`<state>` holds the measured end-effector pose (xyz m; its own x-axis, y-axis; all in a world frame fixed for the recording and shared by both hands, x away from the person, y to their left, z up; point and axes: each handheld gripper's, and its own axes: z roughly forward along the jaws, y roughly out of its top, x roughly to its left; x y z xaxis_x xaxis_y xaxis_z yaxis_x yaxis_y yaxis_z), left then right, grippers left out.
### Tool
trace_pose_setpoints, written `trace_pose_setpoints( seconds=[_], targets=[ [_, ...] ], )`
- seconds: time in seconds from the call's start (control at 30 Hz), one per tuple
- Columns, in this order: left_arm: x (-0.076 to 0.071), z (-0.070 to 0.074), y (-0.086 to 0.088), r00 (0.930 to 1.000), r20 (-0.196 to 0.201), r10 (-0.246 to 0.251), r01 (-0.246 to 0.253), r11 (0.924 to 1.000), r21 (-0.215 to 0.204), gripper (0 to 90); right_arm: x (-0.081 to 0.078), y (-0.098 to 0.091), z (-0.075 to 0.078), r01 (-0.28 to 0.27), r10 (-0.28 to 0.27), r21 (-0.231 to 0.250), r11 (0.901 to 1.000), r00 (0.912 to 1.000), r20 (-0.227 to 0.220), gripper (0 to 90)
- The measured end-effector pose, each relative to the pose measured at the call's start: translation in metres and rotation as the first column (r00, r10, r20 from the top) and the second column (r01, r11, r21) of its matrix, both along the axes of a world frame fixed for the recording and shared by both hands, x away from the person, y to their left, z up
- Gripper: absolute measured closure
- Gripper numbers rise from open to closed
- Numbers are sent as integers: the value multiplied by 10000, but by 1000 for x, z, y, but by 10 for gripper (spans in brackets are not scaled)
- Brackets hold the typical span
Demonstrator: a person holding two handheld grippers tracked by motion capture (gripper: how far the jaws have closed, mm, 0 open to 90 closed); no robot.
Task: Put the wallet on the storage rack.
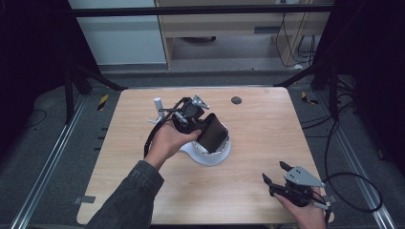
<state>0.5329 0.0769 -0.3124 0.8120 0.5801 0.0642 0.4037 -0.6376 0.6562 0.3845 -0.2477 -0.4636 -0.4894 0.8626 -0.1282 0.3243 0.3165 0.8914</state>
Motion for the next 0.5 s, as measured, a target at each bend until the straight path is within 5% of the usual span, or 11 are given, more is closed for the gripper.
trace_pose_setpoints(
  seconds=[0.5],
  targets=[
    [8, -2, 3, 9981, 110, 613, -610, 9978, -277, 749, 0, -1, -1, -18, 18, 0, 10000, 10000, -75, 253]
  ],
)
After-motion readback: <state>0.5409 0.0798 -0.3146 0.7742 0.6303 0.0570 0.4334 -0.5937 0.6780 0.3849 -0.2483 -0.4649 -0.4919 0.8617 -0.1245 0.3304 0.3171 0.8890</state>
